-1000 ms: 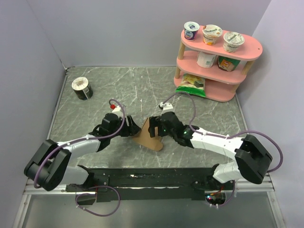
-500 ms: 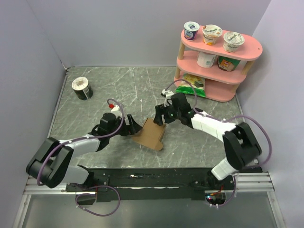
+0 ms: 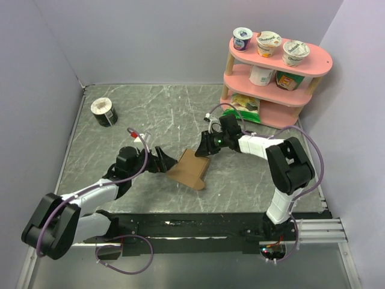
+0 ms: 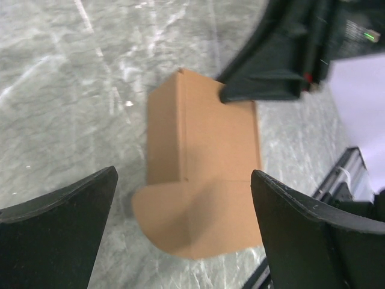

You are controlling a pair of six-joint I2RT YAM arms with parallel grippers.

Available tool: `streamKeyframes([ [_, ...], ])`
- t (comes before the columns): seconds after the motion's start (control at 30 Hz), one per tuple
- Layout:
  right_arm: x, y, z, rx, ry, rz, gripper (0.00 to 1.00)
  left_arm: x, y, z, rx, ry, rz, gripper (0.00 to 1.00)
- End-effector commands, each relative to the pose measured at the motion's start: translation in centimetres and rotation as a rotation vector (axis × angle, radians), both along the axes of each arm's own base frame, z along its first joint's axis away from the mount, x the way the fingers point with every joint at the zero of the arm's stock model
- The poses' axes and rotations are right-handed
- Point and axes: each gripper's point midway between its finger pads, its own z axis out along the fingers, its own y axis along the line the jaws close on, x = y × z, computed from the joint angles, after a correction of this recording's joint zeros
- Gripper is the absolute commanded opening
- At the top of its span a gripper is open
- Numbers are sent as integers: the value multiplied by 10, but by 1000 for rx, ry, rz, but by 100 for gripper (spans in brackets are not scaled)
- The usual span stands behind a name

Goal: Fold the paper box

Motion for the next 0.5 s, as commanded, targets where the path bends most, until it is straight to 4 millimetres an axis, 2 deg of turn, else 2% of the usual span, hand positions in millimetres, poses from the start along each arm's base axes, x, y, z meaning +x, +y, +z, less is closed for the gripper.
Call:
streamKeyframes([
  [0.0,5,-6,-15,4,62,1,30,-10,-9,34,-71,-150,-91,99],
  [0.17,19,-27,-23,29,132,-61,25,-20,-12,51,-112,-210,-135,97],
  [0.33,22,-36,-36,9,183,-81,24,-26,-14,68,-153,-264,-161,96],
  [0.47,24,-40,-41,-2,186,-91,25,-19,-9,64,-129,-262,-116,96],
])
